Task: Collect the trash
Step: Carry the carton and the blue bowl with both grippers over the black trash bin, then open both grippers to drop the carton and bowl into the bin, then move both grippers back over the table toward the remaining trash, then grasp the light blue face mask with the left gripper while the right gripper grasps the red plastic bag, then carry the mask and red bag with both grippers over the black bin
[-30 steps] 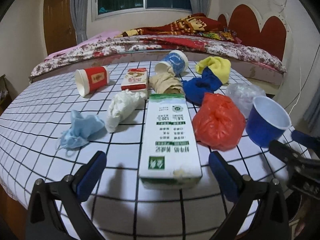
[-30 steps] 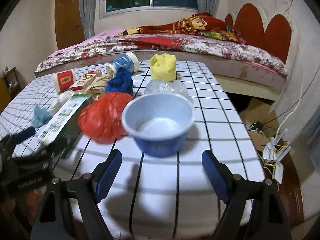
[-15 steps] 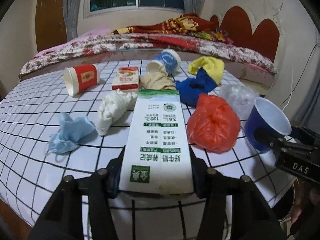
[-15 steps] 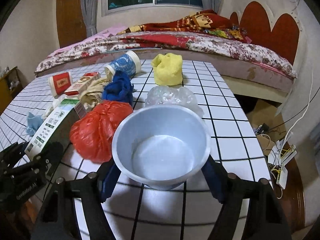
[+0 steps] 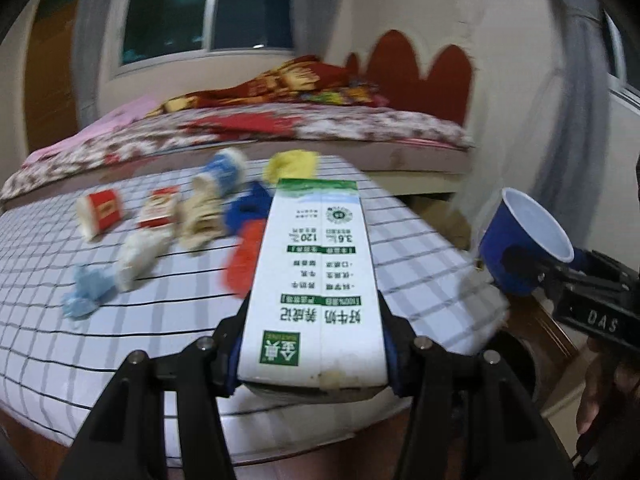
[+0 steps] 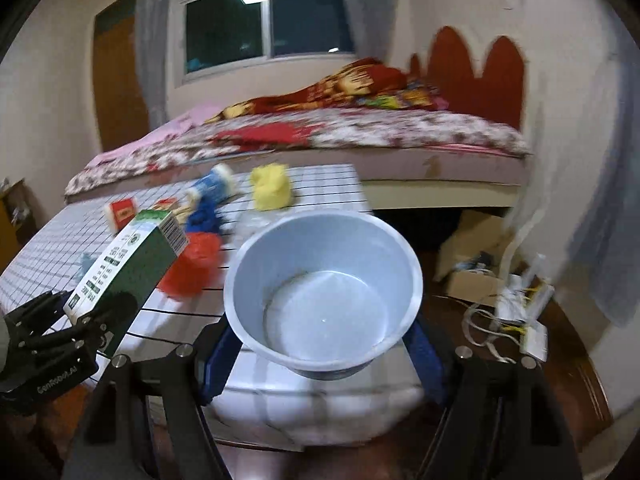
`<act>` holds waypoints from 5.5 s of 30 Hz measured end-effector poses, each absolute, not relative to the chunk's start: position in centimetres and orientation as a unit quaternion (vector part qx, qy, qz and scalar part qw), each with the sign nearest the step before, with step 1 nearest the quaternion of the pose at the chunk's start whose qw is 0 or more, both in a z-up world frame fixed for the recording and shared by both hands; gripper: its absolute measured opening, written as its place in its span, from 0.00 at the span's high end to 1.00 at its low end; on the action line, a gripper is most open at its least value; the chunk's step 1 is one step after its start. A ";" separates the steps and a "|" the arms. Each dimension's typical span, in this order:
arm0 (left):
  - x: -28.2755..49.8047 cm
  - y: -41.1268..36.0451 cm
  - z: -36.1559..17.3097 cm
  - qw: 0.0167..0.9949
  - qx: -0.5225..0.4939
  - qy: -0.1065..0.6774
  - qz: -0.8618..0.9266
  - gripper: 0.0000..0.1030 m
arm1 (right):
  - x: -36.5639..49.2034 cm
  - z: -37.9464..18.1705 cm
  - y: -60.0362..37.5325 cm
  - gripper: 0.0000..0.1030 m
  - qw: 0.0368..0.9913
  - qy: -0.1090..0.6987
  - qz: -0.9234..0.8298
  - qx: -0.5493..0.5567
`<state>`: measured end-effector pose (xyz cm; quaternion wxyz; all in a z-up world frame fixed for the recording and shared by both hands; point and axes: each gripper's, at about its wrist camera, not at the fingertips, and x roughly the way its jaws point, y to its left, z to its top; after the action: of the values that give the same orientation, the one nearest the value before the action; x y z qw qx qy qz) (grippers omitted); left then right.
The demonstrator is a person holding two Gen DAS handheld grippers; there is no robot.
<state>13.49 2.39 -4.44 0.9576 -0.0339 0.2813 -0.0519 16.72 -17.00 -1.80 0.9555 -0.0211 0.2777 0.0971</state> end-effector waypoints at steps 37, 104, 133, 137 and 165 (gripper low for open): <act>15.4 -20.8 -13.2 0.864 0.025 0.429 -0.262 0.47 | 15.4 -12.5 -39.5 0.25 0.904 0.418 -0.021 0.090; 14.6 18.9 -6.5 0.942 -0.043 0.308 0.127 0.01 | 19.1 -3.9 -0.9 0.01 0.917 0.334 0.197 -0.096; 16.9 24.4 -7.8 0.939 -0.091 0.311 0.119 0.62 | 25.6 -6.3 3.9 0.66 0.899 0.356 0.245 -0.073; 15.4 21.7 -6.4 0.948 -0.081 0.290 0.105 0.62 | 23.3 -4.6 1.9 0.66 0.910 0.327 0.245 -0.072; 14.5 -1.9 -3.7 0.956 -0.002 0.273 -0.111 0.62 | 13.6 -0.6 -25.1 0.66 0.965 0.256 0.052 -0.013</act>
<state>14.46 -1.90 -3.66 0.9556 -0.0022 0.2727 -0.1115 13.57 -25.06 -0.60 0.9653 -0.0133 0.2557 0.0520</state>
